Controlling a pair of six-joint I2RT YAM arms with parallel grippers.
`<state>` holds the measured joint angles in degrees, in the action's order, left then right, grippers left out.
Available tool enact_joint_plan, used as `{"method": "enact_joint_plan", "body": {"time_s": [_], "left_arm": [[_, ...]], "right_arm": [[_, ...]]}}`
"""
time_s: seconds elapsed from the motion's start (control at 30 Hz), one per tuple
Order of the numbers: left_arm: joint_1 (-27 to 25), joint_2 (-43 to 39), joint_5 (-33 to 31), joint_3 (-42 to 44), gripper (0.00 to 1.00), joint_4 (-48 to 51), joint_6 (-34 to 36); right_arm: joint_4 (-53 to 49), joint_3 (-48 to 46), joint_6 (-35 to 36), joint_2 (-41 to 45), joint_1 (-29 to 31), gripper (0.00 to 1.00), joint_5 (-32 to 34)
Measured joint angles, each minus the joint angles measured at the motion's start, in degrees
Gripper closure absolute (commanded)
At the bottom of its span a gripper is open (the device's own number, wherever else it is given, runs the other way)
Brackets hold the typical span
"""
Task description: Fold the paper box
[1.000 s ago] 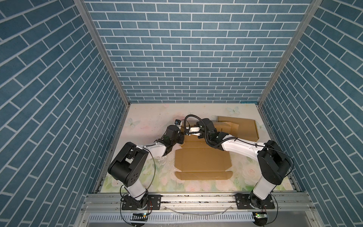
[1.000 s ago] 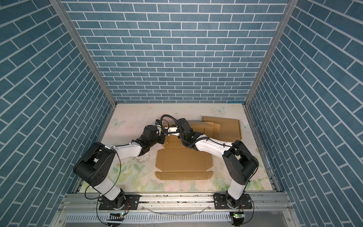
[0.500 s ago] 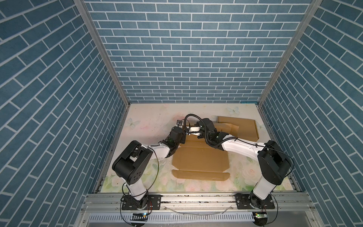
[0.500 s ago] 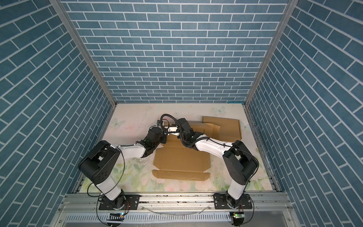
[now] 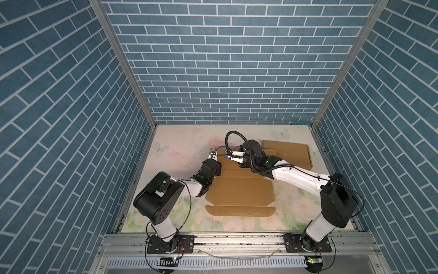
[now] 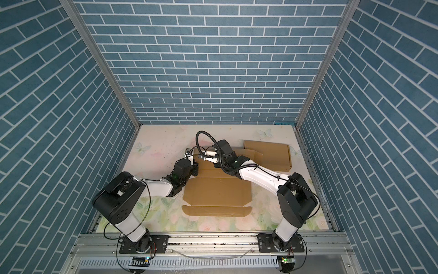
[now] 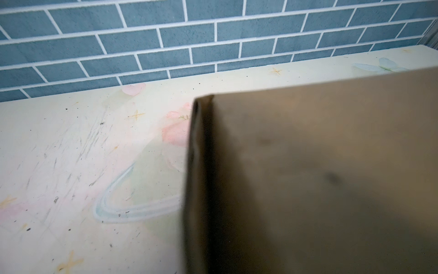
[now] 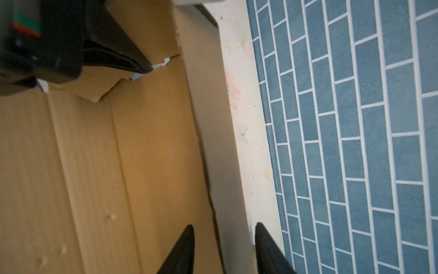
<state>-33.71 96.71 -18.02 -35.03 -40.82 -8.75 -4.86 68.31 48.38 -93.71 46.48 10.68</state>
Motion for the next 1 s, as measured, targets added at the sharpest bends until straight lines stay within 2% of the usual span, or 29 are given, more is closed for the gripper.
{"method": "enact_joint_plan", "body": {"time_s": [0.2,0.37,0.57,0.73,1.0], "left_arm": [[-0.52,0.44,-1.05,1.84,0.96,-4.09,0.68],[-0.57,0.63,-1.62,3.02,0.95,-5.88,0.61],[-0.72,2.23,-2.12,4.0,0.92,-9.81,-0.24],[-0.83,3.13,-2.82,5.51,0.84,-13.9,-1.14],[-0.79,3.17,-3.76,8.09,0.77,-15.39,-2.12]], "right_arm": [[-3.08,0.63,-2.12,0.81,-0.15,0.62,-0.74],[-5.53,3.19,-2.12,-1.09,-0.15,0.71,-1.09],[-5.77,4.07,-1.55,-2.45,0.02,0.9,-1.03],[-3.58,3.82,0.79,-2.45,0.7,1.0,0.46],[4.66,-1.16,3.82,-2.16,2.75,1.0,4.28]]}}
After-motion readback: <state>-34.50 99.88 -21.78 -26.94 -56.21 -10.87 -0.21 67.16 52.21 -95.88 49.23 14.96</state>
